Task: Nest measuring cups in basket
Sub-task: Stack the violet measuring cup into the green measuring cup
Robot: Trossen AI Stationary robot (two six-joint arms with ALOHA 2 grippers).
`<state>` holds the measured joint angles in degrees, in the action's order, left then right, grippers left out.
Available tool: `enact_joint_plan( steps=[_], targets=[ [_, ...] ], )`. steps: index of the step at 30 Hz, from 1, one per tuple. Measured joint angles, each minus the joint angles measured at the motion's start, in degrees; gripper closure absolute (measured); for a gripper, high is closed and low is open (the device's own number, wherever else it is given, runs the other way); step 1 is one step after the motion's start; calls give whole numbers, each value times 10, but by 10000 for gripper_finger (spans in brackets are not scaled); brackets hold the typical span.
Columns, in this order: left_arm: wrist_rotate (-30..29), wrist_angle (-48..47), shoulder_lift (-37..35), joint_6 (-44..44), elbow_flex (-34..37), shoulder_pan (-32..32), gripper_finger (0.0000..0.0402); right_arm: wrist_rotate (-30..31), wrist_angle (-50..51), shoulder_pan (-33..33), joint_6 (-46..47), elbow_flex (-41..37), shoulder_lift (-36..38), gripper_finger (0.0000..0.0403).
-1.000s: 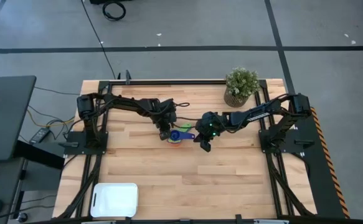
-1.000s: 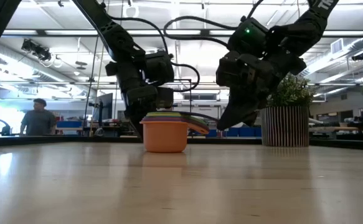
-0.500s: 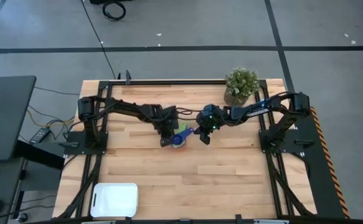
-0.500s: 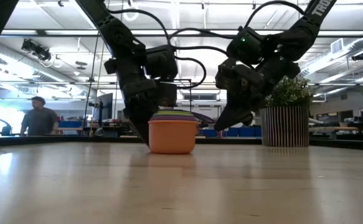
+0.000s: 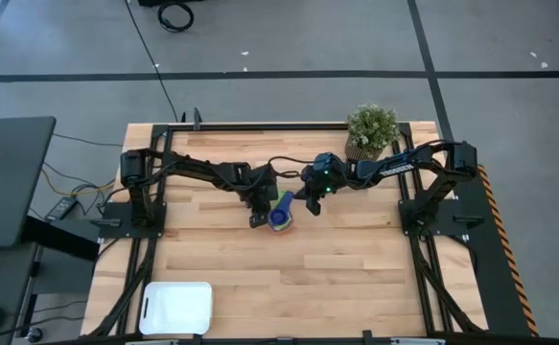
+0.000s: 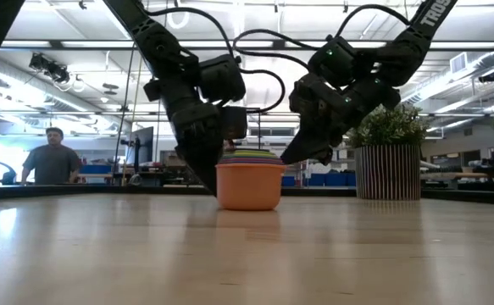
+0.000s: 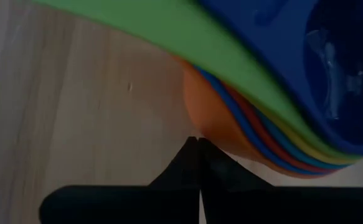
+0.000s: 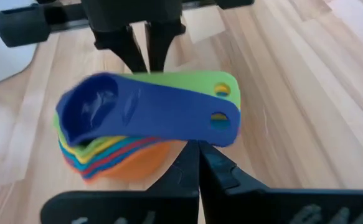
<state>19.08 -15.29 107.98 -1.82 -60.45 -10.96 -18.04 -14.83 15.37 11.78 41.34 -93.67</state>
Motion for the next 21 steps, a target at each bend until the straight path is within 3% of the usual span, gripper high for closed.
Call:
enact_joint_plan(
  steps=[21],
  targets=[
    [1,56,0,1,0,0,401,1,-34,2,-39,0,0,402]
  ],
)
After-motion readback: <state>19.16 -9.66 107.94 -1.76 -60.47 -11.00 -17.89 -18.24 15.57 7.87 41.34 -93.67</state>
